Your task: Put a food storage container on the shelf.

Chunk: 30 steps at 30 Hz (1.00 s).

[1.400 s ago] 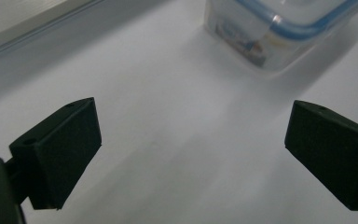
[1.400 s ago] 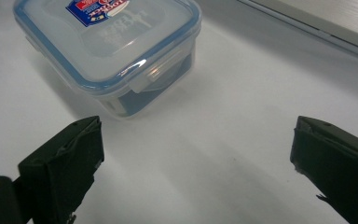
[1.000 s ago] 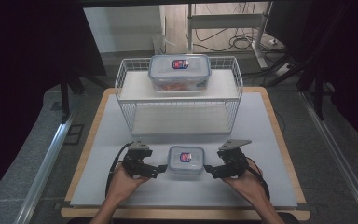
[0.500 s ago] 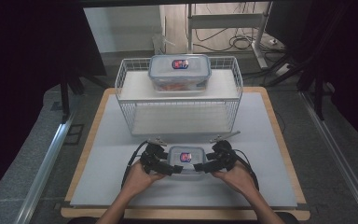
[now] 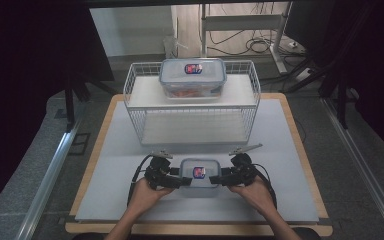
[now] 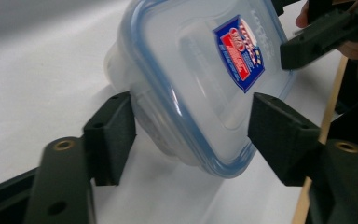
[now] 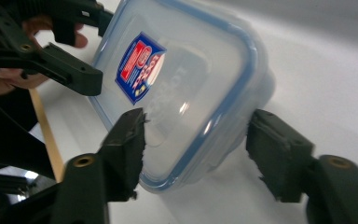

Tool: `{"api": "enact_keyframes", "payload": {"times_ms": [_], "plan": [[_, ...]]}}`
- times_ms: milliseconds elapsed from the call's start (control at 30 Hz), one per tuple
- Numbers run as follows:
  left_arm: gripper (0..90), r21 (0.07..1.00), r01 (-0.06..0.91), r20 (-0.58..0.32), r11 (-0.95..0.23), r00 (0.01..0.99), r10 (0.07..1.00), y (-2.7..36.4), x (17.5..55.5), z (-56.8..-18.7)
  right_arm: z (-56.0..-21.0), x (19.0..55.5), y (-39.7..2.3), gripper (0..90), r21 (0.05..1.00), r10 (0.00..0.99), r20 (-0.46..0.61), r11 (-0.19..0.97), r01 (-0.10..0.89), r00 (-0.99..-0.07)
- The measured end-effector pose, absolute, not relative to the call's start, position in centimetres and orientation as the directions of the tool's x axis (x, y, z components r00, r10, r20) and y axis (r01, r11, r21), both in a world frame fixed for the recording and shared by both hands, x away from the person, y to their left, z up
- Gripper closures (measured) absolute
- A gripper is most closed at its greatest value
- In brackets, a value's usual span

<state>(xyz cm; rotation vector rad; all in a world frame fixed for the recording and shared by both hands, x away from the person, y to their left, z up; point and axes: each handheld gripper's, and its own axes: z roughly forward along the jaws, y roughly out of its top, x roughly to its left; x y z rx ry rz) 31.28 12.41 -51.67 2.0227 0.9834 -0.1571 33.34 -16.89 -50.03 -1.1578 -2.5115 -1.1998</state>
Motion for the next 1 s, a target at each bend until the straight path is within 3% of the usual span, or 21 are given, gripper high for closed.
{"api": "enact_keyframes", "payload": {"times_ms": [100, 300, 1000], "plan": [[41.4, 0.651, 0.701, -0.469, -0.290, 0.673, 0.572, 13.0, 31.2, -51.7, -50.1, 33.3, -17.7, 48.9, 0.621, 0.573, 0.454, 0.346, 0.703, -0.683], [50.3, 0.646, 0.728, -0.545, -0.228, 0.649, 0.531, 14.0, 31.2, -52.1, -50.3, 32.9, -18.3, 52.5, 0.635, 0.556, 0.487, 0.305, 0.710, -0.674], [57.4, 0.630, 0.768, -0.655, -0.113, 0.604, 0.454, 15.2, 31.5, -53.0, -51.2, 33.0, -19.3, 55.8, 0.610, 0.504, 0.582, 0.249, 0.752, -0.639]]}}
